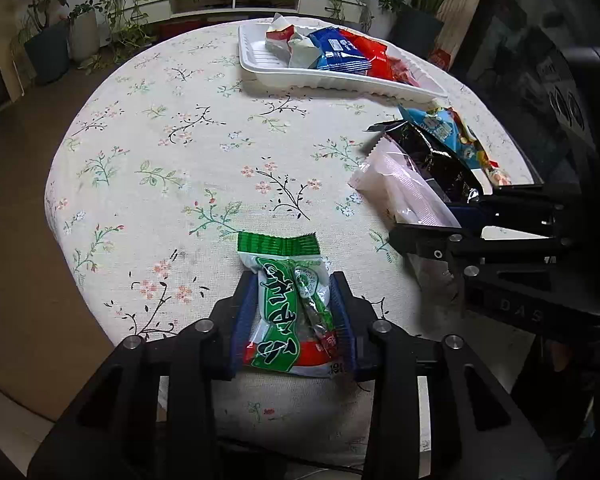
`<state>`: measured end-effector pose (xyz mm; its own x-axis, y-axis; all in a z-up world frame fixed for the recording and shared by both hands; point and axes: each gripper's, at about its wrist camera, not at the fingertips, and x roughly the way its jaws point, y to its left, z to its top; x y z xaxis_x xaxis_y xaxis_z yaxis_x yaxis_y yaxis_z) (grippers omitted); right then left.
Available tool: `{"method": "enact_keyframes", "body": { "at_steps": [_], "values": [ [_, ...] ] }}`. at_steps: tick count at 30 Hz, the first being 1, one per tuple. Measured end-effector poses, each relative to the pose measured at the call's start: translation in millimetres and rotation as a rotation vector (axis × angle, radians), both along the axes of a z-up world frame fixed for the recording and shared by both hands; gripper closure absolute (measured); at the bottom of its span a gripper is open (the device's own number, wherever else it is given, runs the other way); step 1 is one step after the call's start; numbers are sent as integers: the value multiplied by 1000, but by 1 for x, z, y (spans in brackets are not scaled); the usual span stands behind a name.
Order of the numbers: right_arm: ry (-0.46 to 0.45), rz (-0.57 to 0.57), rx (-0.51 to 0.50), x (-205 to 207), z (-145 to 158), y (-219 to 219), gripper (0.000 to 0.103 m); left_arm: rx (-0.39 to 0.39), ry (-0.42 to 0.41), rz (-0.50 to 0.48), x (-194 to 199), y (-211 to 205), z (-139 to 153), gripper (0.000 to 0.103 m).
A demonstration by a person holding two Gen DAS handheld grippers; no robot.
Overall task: Organize snacks
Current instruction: 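Grasp the green packet with the left tool while the right tool grasps the translucent pink packet, then carry both packets over the white tray and open both tools to release them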
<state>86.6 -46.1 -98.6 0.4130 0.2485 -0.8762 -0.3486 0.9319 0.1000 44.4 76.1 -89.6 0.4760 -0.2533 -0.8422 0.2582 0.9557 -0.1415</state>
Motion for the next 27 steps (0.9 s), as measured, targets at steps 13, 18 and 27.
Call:
{"method": "enact_keyframes", "body": {
  "at_steps": [13, 18, 27],
  "values": [
    [-20, -38, 190, -10, 19, -23, 82, -79, -2, -13, -4, 6, 7, 72],
    [-23, -59, 325, -12, 34, -44, 82, -186, 10, 4, -1, 17, 15, 72],
    [-48, -204, 486, 15, 64, -121, 82, -334, -31, 5, 42, 26, 56, 72]
  ]
}}
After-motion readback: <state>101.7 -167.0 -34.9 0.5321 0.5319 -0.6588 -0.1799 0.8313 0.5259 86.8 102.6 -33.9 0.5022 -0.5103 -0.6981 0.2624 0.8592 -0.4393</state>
